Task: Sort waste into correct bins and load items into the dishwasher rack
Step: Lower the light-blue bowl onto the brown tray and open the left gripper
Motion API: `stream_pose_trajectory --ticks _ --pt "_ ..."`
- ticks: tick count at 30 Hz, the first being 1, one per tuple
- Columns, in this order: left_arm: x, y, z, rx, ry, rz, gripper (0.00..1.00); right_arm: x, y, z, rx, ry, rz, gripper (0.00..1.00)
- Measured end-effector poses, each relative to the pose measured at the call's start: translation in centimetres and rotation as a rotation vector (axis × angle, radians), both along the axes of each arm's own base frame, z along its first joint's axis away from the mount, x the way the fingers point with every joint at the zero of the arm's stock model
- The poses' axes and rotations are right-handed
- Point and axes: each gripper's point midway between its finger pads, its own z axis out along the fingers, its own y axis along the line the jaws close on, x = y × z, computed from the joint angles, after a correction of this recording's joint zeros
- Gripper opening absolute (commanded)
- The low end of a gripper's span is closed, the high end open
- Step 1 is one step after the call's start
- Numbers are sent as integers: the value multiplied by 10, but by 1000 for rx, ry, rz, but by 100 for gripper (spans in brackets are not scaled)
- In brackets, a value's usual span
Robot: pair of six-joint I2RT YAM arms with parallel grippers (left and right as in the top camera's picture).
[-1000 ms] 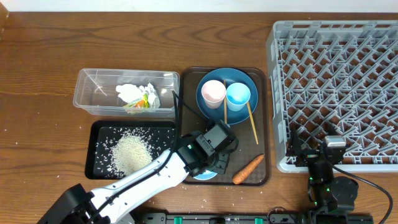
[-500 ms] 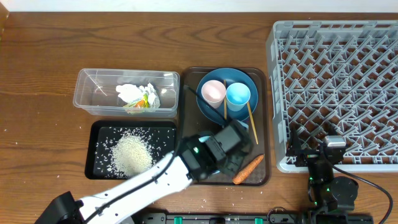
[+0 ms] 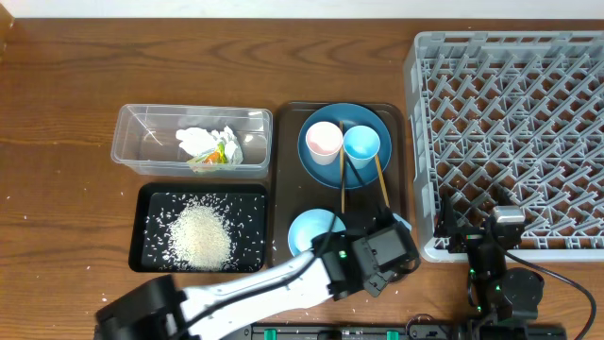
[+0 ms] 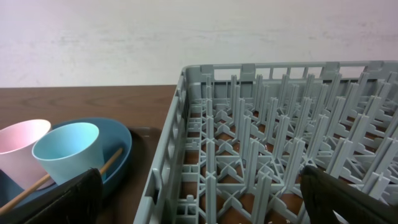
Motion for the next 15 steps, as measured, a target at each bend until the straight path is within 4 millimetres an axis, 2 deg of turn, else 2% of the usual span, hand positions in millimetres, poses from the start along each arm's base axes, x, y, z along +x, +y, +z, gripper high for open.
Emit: stream_pose_trajectory --ticks 5,8,15 --pt "7 -1 -27 61 -17 13 40 0 0 0 0 0 0 99" --pt "10 -3 -39 79 -22 14 46 0 0 0 0 0 0 99" --pt "11 -3 -65 125 -11 16 44 0 0 0 0 0 0 99"
